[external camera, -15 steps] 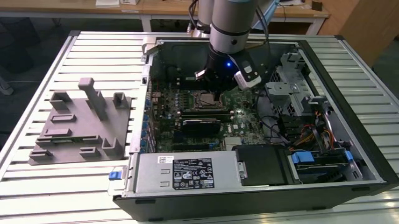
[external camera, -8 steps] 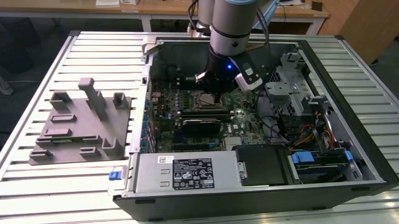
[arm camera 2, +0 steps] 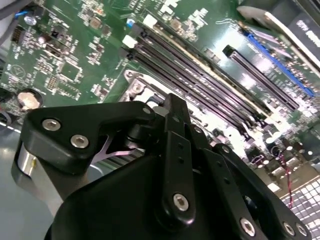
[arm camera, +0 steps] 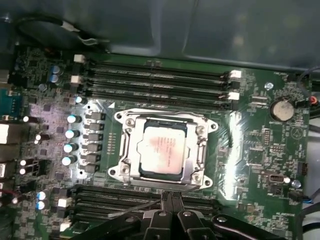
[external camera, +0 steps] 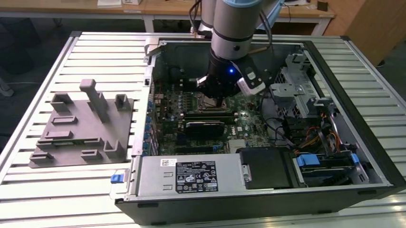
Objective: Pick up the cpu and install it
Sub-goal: 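Install the second cpu locking lever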
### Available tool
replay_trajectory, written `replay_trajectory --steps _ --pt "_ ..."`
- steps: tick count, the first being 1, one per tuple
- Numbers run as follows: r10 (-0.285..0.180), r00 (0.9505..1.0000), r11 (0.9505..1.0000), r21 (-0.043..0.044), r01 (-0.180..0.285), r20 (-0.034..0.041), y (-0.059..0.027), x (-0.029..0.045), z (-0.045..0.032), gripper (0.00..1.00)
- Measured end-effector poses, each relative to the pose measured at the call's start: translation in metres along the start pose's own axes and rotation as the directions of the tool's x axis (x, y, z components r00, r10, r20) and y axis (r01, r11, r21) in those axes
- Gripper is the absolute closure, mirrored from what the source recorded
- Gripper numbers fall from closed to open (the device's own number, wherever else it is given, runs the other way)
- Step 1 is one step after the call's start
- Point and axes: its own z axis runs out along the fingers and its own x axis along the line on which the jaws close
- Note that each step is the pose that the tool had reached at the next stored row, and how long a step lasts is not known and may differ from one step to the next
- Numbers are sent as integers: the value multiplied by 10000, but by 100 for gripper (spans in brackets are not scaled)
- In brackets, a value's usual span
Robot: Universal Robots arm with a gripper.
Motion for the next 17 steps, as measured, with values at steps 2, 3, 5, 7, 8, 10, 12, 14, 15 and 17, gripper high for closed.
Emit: replay_trajectory --steps 2,3,5,7,8,10,12,14,15,17 --pt "-6 10000 10000 -2 6 0 2 45 4 89" --pt "-7 10000 10000 -2 7 1 3 64 5 89" --pt "-7 10000 10000 -2 7 0 4 88 9 89" --pt "-20 10000 10000 -1 20 0 5 103 18 89" --pt "-26 10000 10000 0 26 -2 5 109 30 89" --pt "-29 10000 10000 -6 29 -1 4 121 66 89" --pt "-30 10000 10000 -9 30 -2 3 131 102 89" --pt "-31 10000 10000 -24 31 -1 1 135 132 89" --pt "-31 10000 10000 -37 31 1 -3 136 146 89" --pt "-32 10000 9999 -98 32 5 -15 142 165 89"
